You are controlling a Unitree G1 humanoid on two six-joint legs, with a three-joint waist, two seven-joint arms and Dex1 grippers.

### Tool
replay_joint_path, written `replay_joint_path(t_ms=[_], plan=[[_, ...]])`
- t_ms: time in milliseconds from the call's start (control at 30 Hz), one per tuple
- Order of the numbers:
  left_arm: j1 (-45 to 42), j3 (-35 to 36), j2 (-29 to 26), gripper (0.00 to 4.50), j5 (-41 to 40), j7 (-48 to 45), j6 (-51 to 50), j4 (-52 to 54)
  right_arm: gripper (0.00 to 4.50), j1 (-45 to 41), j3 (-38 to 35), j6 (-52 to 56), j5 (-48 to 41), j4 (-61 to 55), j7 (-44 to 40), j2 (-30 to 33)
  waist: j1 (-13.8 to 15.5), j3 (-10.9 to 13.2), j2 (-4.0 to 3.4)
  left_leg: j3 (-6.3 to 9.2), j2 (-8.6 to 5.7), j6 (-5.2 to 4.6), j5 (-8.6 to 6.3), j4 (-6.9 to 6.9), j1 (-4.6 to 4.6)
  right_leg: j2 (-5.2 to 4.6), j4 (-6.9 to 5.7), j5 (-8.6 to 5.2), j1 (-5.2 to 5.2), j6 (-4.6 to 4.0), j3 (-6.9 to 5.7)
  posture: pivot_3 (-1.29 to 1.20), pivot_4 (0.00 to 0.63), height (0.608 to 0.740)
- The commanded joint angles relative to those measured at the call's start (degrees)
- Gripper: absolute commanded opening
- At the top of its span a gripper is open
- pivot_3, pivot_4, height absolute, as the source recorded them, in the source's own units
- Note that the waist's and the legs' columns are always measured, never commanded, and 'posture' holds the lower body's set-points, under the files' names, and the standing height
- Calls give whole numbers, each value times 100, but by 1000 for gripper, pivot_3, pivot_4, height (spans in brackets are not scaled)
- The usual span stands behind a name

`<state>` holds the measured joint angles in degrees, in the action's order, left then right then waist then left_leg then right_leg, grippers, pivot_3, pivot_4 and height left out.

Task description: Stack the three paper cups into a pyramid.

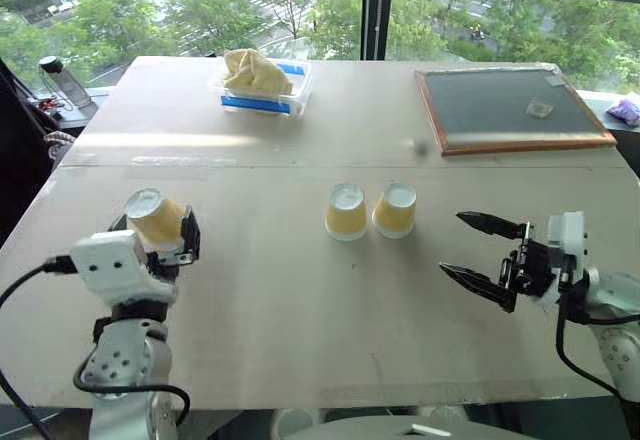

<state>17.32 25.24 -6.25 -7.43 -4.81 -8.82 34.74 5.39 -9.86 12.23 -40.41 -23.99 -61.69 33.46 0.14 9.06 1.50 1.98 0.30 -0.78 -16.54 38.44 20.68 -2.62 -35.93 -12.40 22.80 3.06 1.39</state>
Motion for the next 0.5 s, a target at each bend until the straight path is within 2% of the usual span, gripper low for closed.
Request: replay_joint_path(t_ms=[33,500], plan=[[1,33,72,4500,225,271,326,-94,4456,22,-156,-250,-351,-284,-289,-71,18,-1,-1,-1,1,0,0,1,-2,0,0,-1,-2,1,1,0,150,740],[-1117,77,-641,4500,210,232,643,-1939,4456,41,-53,-138,-454,-661,102,-162,59,-1,-2,1,-2,0,0,-1,3,-3,3,12,0,-19,-6,0,150,740]])
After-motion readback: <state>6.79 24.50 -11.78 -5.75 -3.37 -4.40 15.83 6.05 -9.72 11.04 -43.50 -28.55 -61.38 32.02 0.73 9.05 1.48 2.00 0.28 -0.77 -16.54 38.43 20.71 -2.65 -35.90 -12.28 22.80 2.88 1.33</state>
